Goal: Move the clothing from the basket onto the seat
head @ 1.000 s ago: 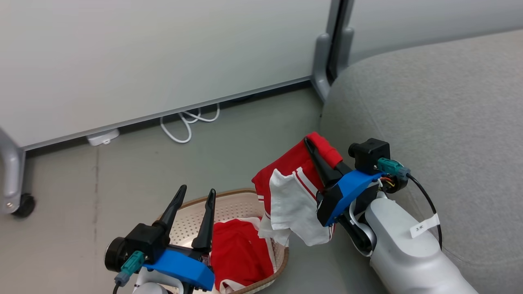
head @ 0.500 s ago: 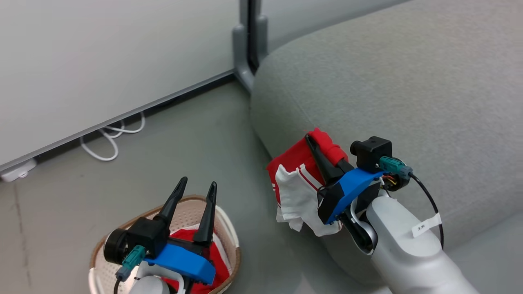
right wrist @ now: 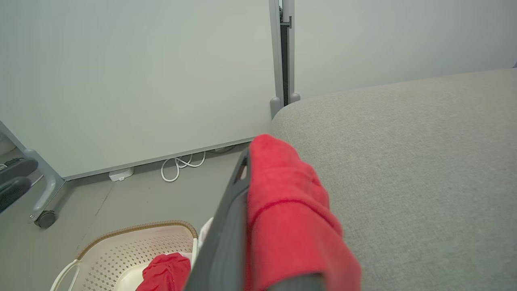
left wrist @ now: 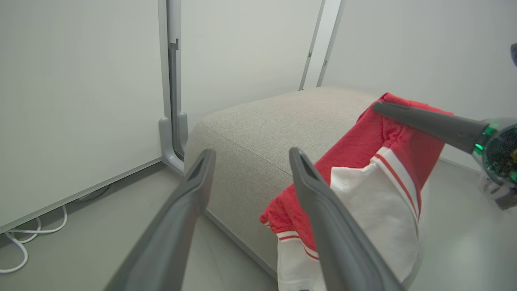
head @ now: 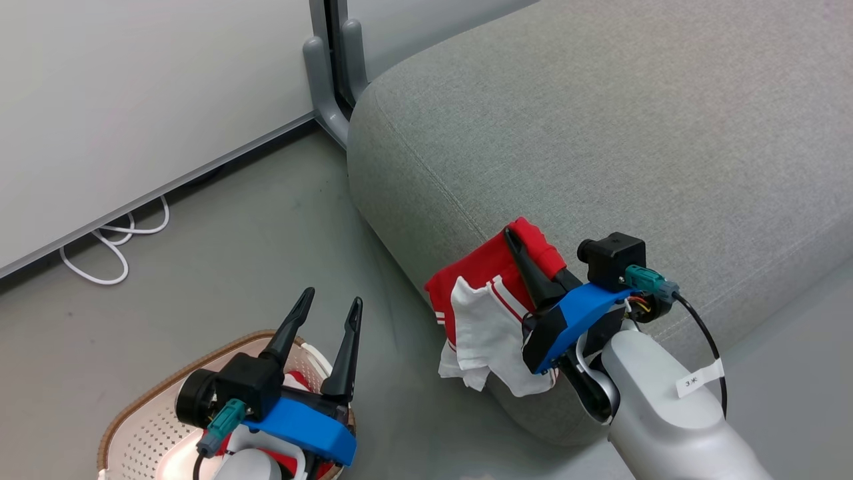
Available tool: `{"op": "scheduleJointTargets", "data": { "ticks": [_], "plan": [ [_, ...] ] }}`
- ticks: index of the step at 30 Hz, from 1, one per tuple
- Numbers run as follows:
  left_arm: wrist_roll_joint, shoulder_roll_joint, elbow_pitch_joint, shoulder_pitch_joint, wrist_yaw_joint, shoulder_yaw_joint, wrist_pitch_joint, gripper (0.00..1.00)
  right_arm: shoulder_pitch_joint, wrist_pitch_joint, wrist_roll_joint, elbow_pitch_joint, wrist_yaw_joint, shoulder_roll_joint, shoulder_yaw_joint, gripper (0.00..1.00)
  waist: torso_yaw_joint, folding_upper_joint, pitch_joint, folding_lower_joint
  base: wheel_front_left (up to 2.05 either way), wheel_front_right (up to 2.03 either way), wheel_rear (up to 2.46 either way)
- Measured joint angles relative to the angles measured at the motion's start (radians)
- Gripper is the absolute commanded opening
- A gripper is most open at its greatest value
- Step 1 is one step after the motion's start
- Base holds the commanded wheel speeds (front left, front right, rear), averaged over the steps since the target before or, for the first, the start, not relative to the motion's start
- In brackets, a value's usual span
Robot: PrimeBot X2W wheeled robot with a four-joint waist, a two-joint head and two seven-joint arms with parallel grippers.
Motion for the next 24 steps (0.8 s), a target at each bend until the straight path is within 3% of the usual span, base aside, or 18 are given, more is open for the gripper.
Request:
{"op": "scheduleJointTargets", "data": {
  "ticks": [9,14,19,24],
  "plan": [
    [-0.003,0.014,-0.002,-0.01,0.0,-0.009,0.0,1.0,-0.012,0.0,0.001,0.001,0.0,0.0,-0.026,0.0,0.014,0.0,0.021,0.0,0.0,0.0,0.0],
    [0.002,0.027,-0.015,-0.021,0.0,-0.017,0.0,1.0,-0.142,0.005,-0.011,0.033,0.0,-0.006,-0.105,0.0,0.02,0.0,0.057,0.0,0.0,0.0,0.0],
    [0.008,0.042,-0.038,-0.059,0.0,-0.037,0.0,1.0,-0.296,0.019,-0.005,0.043,0.0,-0.066,-0.215,0.0,0.043,0.0,0.112,0.0001,0.0,0.0,0.0],
    [0.014,0.068,-0.075,-0.105,0.0,-0.073,0.0,1.0,-0.411,0.037,-0.002,0.06,0.0,-0.171,-0.303,0.0,0.078,0.0,0.187,0.0001,0.0,0.0,0.0]
  ]
}}
